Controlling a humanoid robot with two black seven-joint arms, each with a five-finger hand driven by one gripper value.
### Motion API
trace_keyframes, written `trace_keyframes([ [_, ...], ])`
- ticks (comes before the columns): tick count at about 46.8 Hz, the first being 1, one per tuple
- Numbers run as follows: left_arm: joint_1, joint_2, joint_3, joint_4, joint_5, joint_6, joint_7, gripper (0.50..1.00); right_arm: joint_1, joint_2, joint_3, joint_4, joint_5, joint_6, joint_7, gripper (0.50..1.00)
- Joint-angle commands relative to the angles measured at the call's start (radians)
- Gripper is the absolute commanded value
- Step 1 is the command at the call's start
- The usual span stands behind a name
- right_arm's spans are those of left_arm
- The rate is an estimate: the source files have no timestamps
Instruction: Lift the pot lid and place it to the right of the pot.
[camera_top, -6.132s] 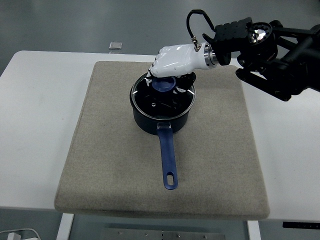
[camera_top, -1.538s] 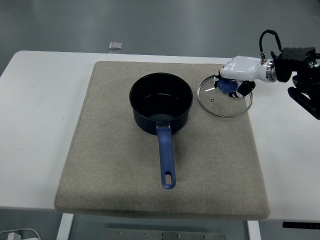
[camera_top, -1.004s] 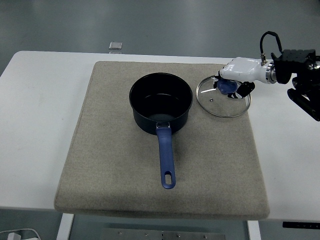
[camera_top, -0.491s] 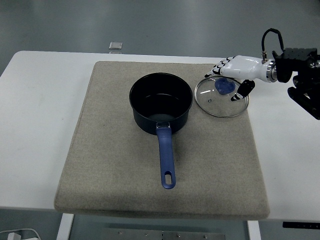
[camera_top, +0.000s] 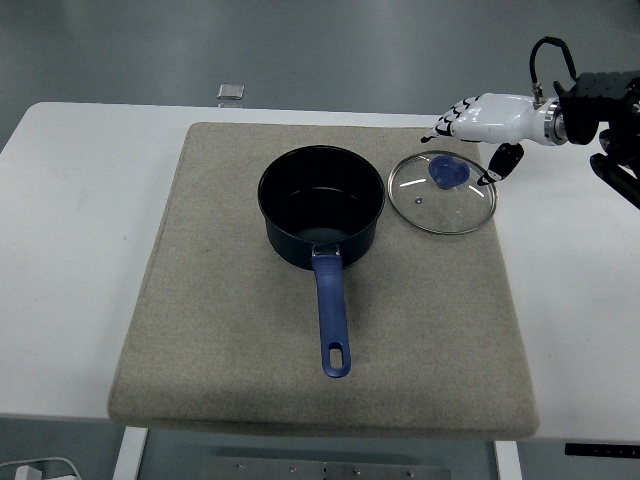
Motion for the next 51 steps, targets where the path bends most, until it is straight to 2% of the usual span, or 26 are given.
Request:
trace_keyframes([
  [1,0.0,0.0,-0.001,-0.001,0.0,0.0,0.0,1.0,0.006,-0.009,0.001,0.001,0.0,0.0,0.0,0.938],
  [24,0.0,0.0,0.0,0.0,0.0,0.0,0.0,1.0,0.095,-0.009,0.023,-0.001,0.027,-0.012,0.0,0.938],
  [29,0.0,0.0,0.0,0.0,0.0,0.0,0.0,1.0,0.116,-0.007,0.024,-0.002,0.122,-0.024,0.0,0.938],
  [39,0.0,0.0,0.0,-0.001,0.0,0.0,0.0,1.0,0.125,0.003,0.024,-0.002,0.372,-0.092,0.0,0.938],
  [51,0.0,0.0,0.0,0.0,0.0,0.0,0.0,1.0,0.128,0.006,0.024,-0.004,0.685,-0.09,0.0,0.938],
])
